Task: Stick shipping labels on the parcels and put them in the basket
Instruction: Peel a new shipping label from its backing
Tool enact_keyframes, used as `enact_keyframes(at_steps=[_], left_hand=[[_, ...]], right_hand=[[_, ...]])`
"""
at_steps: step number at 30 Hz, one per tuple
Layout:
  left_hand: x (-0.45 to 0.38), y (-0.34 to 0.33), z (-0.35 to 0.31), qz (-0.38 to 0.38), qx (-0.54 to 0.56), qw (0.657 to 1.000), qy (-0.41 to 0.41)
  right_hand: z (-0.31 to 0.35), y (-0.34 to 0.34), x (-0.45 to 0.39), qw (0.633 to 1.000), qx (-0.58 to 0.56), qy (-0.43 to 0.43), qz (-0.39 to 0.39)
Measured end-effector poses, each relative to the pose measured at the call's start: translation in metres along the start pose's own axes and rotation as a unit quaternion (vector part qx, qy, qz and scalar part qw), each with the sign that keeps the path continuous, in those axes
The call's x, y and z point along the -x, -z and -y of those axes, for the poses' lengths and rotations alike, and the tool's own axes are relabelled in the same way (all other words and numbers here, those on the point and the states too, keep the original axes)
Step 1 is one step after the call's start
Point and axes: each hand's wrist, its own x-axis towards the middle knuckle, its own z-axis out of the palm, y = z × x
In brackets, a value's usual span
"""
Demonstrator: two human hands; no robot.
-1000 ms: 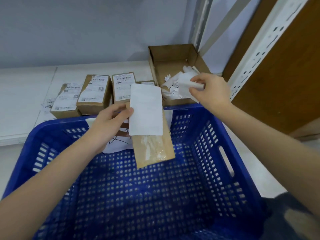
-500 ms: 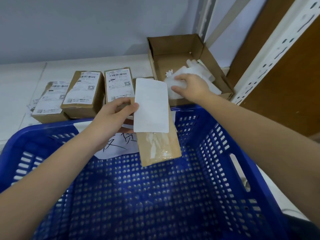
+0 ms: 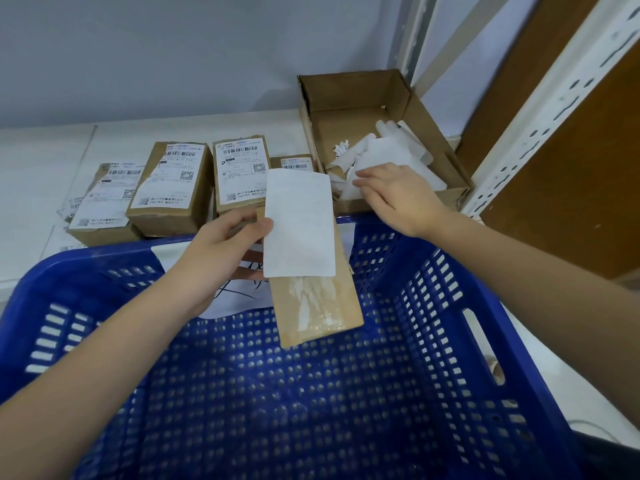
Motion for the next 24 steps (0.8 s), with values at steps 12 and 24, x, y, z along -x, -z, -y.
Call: enact_keyframes(at_steps=[12,24], left_hand=[[0.012,0.006,0.007,-0.003,-0.006,0.999,0.033],[0.059,0.027,-0.013,-0.005,-0.004,1.000,0.025]], right_hand=[[0.014,0.003,0.000,0.991,-0.061,-0.088,0.078],[0.120,0.069,0.069,0.911,-0.366,-0.179,0.062]])
